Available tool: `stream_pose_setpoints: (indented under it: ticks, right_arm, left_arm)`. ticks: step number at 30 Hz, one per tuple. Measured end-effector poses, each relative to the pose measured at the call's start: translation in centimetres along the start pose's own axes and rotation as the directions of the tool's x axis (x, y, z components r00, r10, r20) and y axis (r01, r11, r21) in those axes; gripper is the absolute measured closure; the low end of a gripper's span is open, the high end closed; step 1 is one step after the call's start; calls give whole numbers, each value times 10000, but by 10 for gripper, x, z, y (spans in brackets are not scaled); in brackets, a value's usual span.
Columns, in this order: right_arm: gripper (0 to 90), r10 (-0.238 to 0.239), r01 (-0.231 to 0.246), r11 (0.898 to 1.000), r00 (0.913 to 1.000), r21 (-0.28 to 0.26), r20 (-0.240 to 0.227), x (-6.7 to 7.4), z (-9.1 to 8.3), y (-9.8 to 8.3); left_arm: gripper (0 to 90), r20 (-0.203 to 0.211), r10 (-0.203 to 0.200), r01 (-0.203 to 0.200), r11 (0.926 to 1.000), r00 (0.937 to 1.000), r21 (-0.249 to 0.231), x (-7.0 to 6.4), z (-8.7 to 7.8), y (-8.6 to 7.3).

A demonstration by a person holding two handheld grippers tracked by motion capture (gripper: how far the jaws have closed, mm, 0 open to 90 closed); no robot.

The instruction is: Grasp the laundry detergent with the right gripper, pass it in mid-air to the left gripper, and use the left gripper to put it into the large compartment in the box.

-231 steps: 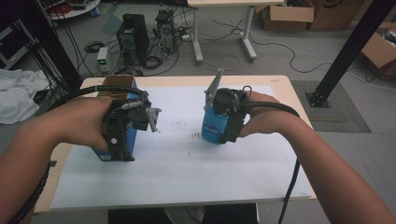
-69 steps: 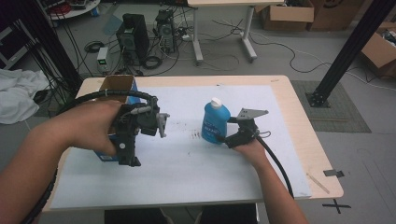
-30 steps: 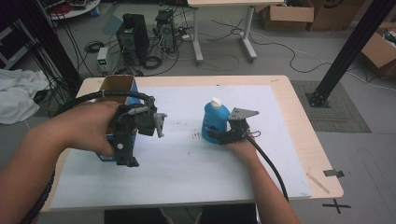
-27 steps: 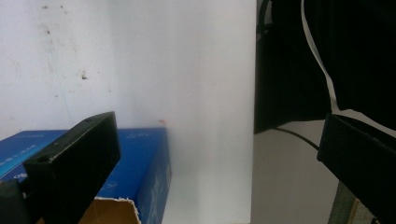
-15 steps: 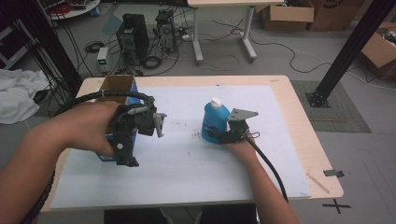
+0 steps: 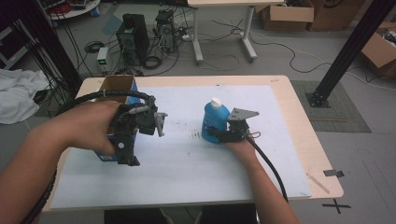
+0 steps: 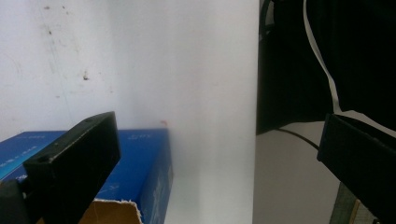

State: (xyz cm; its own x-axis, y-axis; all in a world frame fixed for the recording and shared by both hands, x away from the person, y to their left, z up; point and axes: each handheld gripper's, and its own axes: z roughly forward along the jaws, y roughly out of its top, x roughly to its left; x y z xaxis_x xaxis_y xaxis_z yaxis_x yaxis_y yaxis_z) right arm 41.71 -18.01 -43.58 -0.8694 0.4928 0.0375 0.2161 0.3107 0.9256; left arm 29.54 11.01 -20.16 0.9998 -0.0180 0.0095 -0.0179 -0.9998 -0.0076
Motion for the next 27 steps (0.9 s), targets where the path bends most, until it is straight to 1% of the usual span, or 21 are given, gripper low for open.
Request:
stream_pose_setpoints:
  ticks: [11,18,21,22,27]
  right_arm:
    - [349,-37,37,10000,10000,-34,-88,0,1,0]
    - [366,-43,42,10000,9999,-74,-141,0,1,-1]
    - [377,-45,43,9999,9999,-103,-157,0,1,-1]
    - [380,-44,43,9999,9998,-95,-173,0,1,-1]
    - [388,-44,41,9999,9997,-132,-219,0,2,-1]
  left_arm:
    - [0,28,-58,58,10000,10000,33,1,2,-1]
    - [0,63,-49,49,10000,10000,61,2,2,-1]
    - [1,65,-107,107,9999,9999,67,1,3,-1]
    - [1,57,-55,54,10000,10000,48,2,3,-1]
    - [0,95,-66,65,9999,9999,89,3,4,-1]
